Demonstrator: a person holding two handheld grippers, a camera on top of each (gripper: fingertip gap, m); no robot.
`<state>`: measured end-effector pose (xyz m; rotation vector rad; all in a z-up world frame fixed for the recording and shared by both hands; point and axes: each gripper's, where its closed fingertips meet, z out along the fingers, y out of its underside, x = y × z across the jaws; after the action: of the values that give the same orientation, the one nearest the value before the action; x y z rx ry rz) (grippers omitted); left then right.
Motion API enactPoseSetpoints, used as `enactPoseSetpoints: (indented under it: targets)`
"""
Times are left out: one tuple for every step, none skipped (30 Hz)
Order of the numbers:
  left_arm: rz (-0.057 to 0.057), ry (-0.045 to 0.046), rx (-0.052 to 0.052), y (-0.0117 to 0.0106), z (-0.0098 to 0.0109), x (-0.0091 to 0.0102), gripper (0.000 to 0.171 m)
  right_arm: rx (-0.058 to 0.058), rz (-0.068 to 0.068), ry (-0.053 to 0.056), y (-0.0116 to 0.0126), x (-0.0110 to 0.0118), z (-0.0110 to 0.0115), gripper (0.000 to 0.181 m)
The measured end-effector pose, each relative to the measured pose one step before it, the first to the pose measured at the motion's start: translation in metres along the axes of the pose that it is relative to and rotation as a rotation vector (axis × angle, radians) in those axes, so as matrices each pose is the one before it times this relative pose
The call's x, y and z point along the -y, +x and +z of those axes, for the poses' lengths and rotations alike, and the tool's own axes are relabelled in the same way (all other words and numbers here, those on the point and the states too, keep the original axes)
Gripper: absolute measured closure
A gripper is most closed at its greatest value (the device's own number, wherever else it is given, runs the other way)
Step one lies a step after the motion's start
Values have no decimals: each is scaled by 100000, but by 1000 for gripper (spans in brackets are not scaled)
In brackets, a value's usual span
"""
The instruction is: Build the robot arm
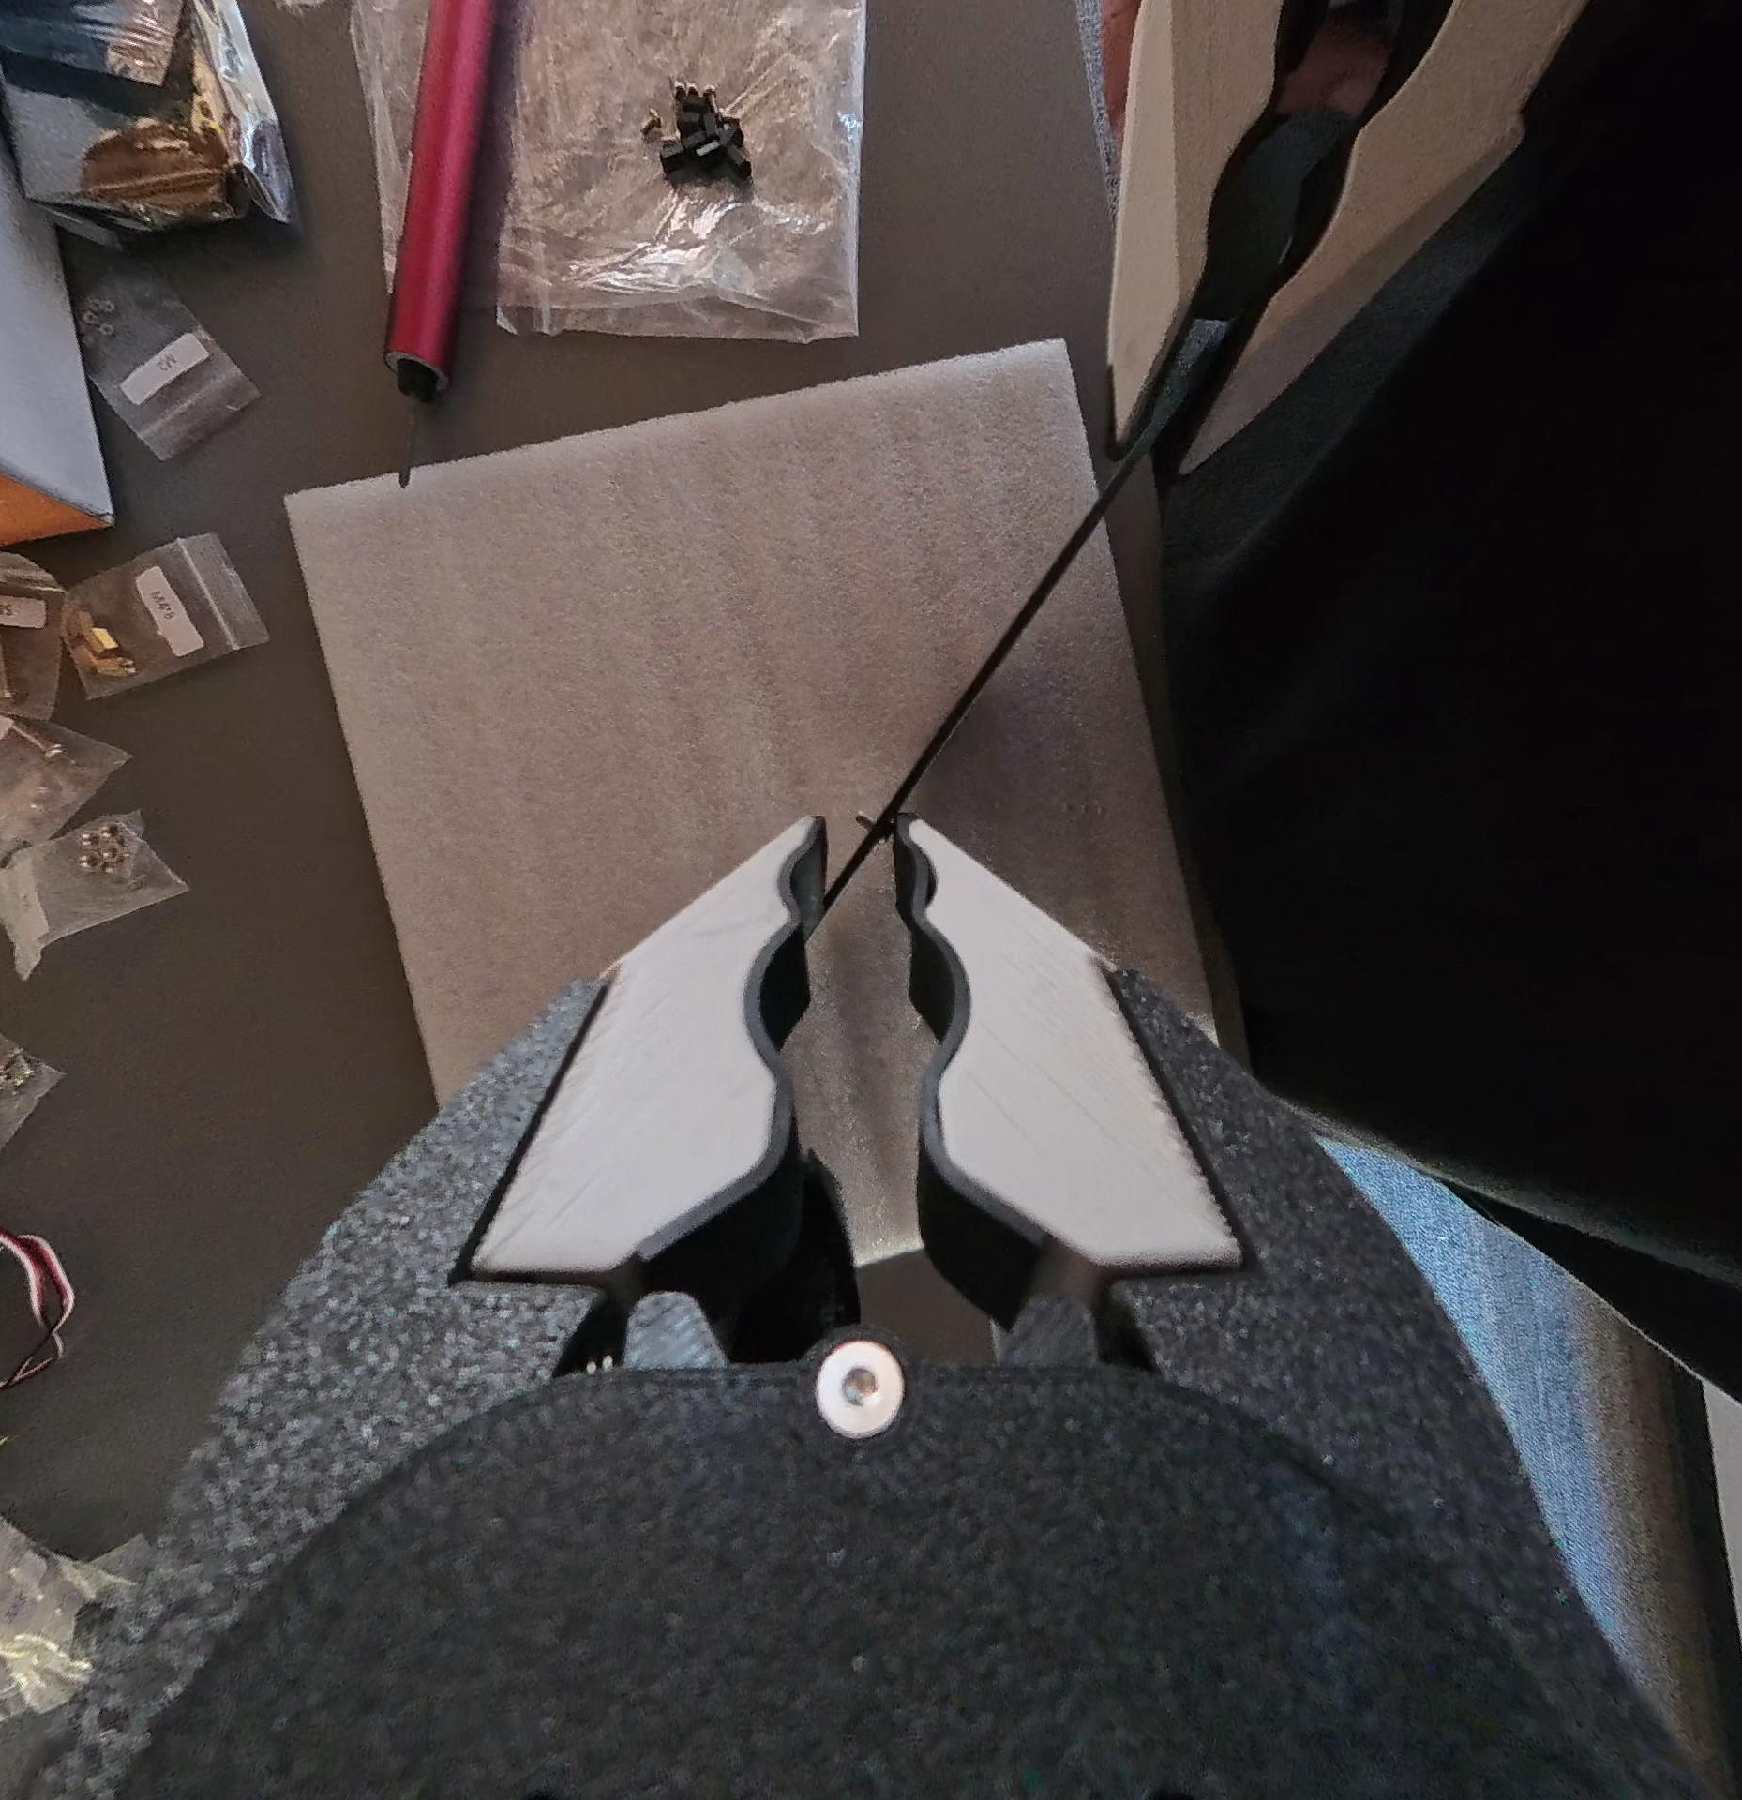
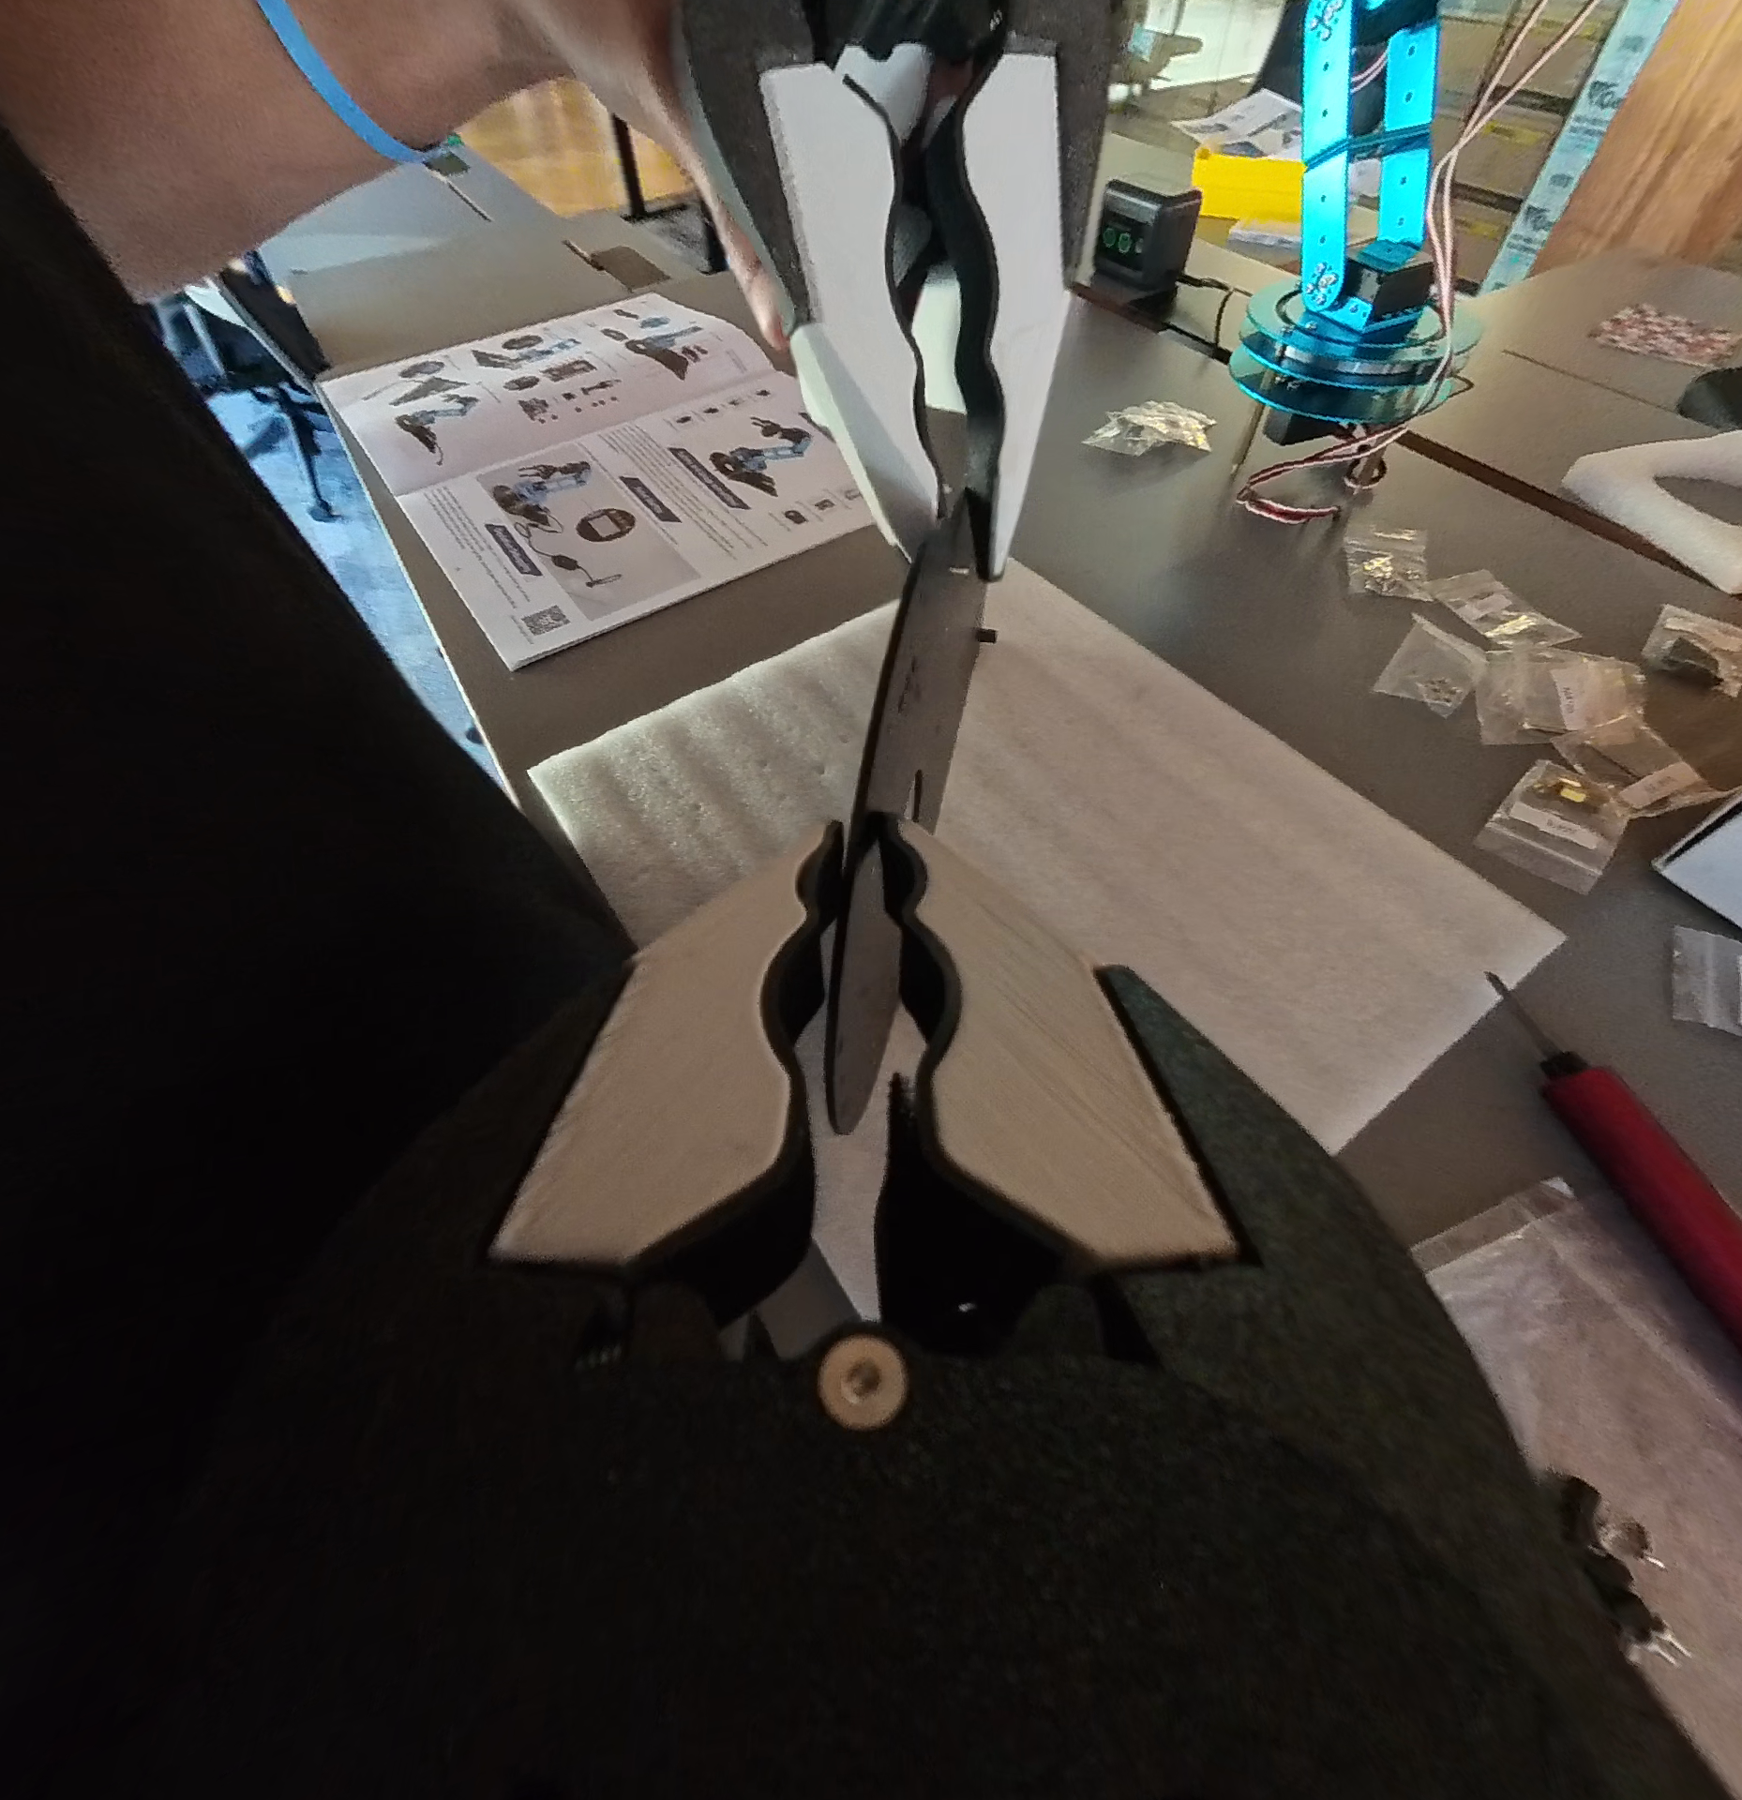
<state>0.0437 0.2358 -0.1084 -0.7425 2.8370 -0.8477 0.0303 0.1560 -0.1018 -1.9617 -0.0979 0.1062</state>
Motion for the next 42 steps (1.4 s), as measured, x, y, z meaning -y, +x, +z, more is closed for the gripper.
enactPoseSetpoints:
  targets:
    - [-8,-110,-182,56,-21,-40,157,1067,322,1055,-64,68,-104,175]
    - [-212,-3,-119,61,-5,-30,158,828,686,1759,9,172,-166,173]
    - [-88,15,-60,45,-12,-22,158,1396,1362,2344,5,253,-254,169]
    - [-29,139,123,6,-2,-1,158,1910,2046,3030,24,394,-344,165]
    - [-363,291,243,-41,18,22,158,1648,2568,3205,153,442,-426,162]
    - [-438,243,324,-67,10,47,158,1784,2399,2847,225,362,-539,158]
    - [-134,190,560,-90,25,47,157,736,2131,1799,509,182,-709,158]
    - [-20,170,671,-96,39,49,157,-2024,2150,557,1078,-29,-860,159]
    - [-55,109,664,-87,32,53,157,-3435,2295,-1563,1465,-395,-1011,160]
    - [-143,82,635,-73,31,32,157,-4887,2731,-4414,1888,-898,-1105,163]
    - [-324,91,524,-49,18,31,157,-7482,3317,-6687,2486,-1359,-1066,168]
    - [-351,101,384,-20,4,10,157,-9752,3286,-9265,2941,-1868,-825,169]
    - [-282,208,287,3,3,-8,157,-7540,2292,-8729,2533,-1805,-399,169]
    - [-320,341,214,23,-11,-7,157,-5141,1891,-6380,1997,-1412,9,170]
    - [-429,436,220,20,-14,-8,157,-3020,738,-5986,1424,-1209,337,171]
    - [-435,468,331,9,-8,4,156,-1245,-883,-5032,866,-971,512,171]
    - [-376,422,497,-8,7,5,156,-1793,-1505,-4467,760,-831,538,172]
    - [-350,315,575,-2,-2,5,156,-1881,-1680,-4436,645,-735,533,172]
    - [-335,107,382,21,-10,-12,156,1526,-2111,-3104,-59,-408,482,171]
    - [-235,-85,325,32,-14,-26,156,2286,-1671,-1378,-316,-79,332,171]
    - [-156,-150,341,22,-11,-23,156,976,-1960,-637,-188,50,235,171]
    - [-181,-118,339,7,-3,-10,156,-9,-2571,-668,-39,-31,162,172]
    - [-127,-25,361,-8,7,8,156,-155,-2065,-695,46,-102,120,175]
    - [-196,72,351,-22,15,7,156,-269,-903,-983,154,-196,94,176]
    - [-412,-31,127,-14,7,10,156,-509,-347,-796,253,-227,46,176]
    - [-398,-155,0,-13,4,2,156,-975,-257,317,313,-84,-30,176]
    - [-262,-89,114,-17,16,3,156,774,-362,894,12,23,-28,176]
    - [-280,10,178,-22,7,11,156,1501,-336,343,-140,1,48,176]
    - [-306,74,150,-13,4,8,156,719,-667,-442,-50,-72,135,176]
    - [-274,134,106,1,5,-5,156,200,-1211,-281,-48,-2,175,176]
    - [-241,183,104,16,-6,-2,156,-687,-1147,-38,42,40,161,176]
    - [-327,182,93,11,-7,-22,156,-363,-742,-395,0,-37,163,176]
    - [-426,185,74,19,-7,-4,156,-671,-998,566,19,85,85,177]
    - [-403,251,129,11,-2,-12,155,-1374,-914,1055,107,137,55,177]
    - [-317,252,162,15,-9,-4,155,-877,-424,256,69,16,77,176]
    - [-234,185,92,10,-3,-14,155,-22,-775,386,-62,12,57,177]
    - [-192,73,-8,3,-4,-3,155,-397,-771,523,35,28,14,177]
    - [-89,-75,57,-4,3,1,155,82,-8,81,45,-12,-36,176]
    - [49,-203,251,-17,13,9,155,760,666,-355,-17,-41,-92,176]
    - [12,-253,305,-30,12,7,155,163,1019,-123,115,-1,-121,176]
    - [-142,-213,174,-15,13,11,155,-375,963,654,208,99,-100,176]
    - [-253,-81,56,-22,7,9,155,1257,415,905,-85,125,-41,175]
